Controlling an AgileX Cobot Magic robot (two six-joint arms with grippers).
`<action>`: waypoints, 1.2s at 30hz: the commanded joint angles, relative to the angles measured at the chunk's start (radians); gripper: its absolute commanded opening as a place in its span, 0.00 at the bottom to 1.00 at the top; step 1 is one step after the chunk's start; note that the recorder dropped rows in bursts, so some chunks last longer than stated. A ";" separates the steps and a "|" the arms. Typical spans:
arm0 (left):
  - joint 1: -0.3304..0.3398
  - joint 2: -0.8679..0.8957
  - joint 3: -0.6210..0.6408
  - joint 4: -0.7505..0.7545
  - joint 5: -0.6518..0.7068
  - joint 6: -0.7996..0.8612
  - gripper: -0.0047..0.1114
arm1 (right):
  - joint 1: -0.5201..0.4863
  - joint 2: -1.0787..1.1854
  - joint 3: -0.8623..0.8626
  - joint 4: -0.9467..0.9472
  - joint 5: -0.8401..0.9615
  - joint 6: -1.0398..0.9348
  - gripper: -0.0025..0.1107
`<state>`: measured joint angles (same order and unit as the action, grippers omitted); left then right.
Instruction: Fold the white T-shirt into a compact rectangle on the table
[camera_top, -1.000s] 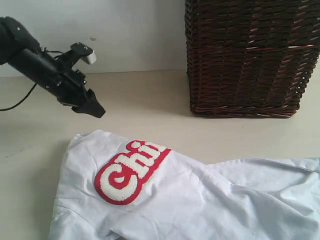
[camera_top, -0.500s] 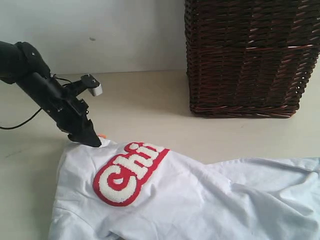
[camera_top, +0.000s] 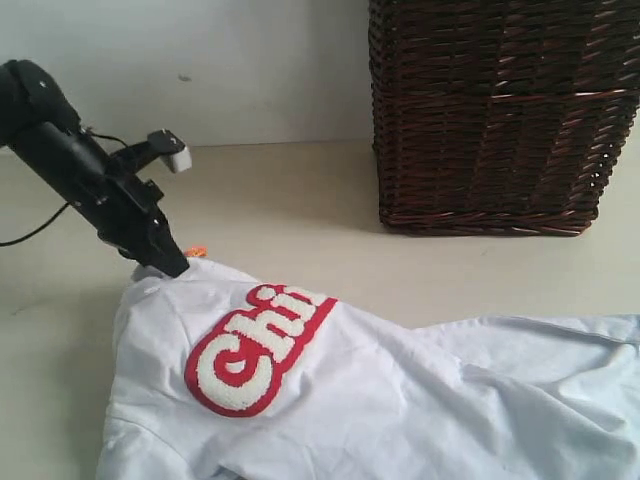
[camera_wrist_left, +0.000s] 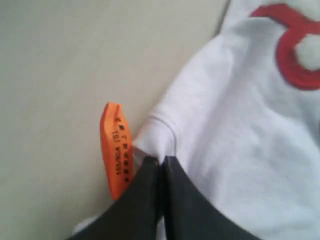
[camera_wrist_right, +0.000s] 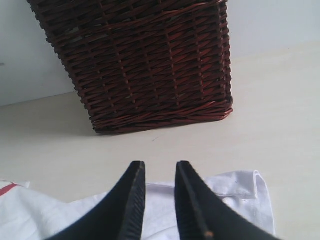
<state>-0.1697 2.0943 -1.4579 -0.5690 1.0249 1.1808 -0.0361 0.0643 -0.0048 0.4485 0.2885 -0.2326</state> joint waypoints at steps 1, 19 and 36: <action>0.046 -0.129 0.004 -0.003 0.196 -0.010 0.04 | 0.001 0.002 0.005 0.001 -0.003 -0.001 0.23; 0.113 -0.439 0.424 0.154 0.196 -0.087 0.04 | 0.001 0.002 0.005 0.001 0.001 -0.001 0.23; 0.113 -0.668 0.625 -0.008 0.196 -0.099 0.52 | 0.001 0.002 0.005 0.001 0.001 -0.001 0.23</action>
<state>-0.0595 1.4484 -0.8351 -0.4993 1.2181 1.0932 -0.0361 0.0643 -0.0048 0.4485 0.2905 -0.2326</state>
